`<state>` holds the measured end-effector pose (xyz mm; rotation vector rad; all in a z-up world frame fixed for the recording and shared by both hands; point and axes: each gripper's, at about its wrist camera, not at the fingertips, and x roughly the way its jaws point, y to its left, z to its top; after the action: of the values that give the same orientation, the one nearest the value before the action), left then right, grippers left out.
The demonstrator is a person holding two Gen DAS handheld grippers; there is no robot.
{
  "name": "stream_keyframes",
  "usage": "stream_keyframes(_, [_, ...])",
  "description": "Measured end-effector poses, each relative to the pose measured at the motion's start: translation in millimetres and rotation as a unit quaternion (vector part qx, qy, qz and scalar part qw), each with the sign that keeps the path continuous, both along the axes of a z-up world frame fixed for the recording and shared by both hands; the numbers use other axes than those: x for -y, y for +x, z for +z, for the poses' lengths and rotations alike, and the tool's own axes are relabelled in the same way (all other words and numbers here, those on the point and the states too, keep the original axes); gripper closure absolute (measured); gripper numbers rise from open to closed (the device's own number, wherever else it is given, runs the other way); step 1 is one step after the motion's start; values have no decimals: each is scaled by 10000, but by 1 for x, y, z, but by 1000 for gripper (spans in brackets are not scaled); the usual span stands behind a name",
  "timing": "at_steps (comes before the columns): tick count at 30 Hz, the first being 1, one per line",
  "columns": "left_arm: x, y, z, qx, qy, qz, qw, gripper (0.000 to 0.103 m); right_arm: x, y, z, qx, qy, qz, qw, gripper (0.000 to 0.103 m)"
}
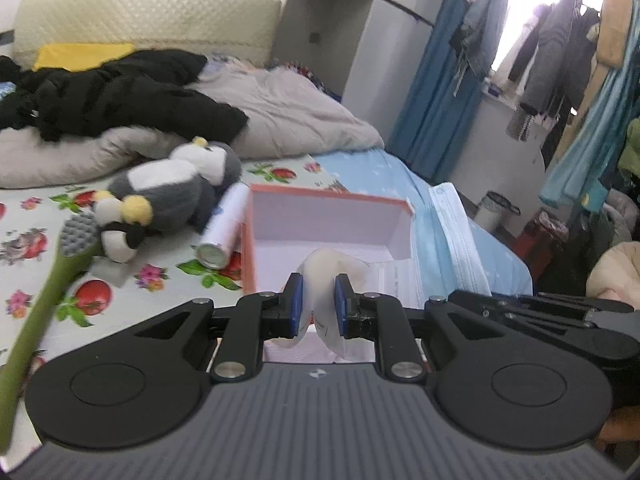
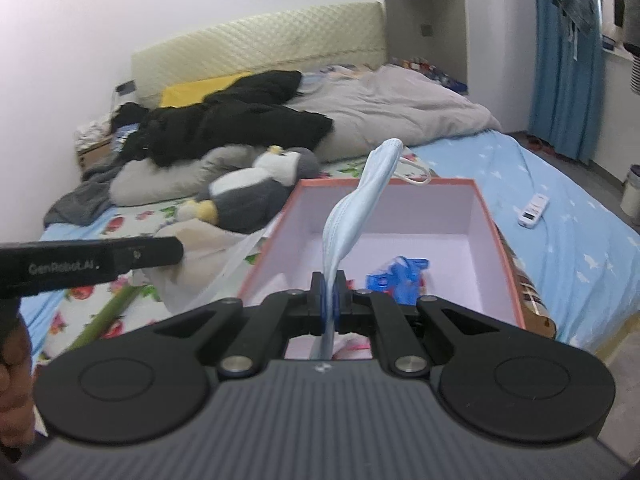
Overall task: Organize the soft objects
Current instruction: 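Carry the plastic bag and blue mask over the pink shoebox, then open the left tool to drop the bag while the right tool drops the mask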
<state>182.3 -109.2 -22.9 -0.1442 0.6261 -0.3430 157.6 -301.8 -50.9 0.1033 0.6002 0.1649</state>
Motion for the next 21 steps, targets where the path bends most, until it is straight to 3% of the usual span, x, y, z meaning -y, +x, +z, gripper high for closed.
stream_keyframes(10, [46, 86, -47, -552, 82, -277, 9981, 83, 38, 61, -34, -445, 4, -362, 9984, 96])
stream_keyframes(21, [79, 165, -98, -1180, 211, -351, 9922, 83, 62, 122, -82, -1090, 79, -402, 9932, 94])
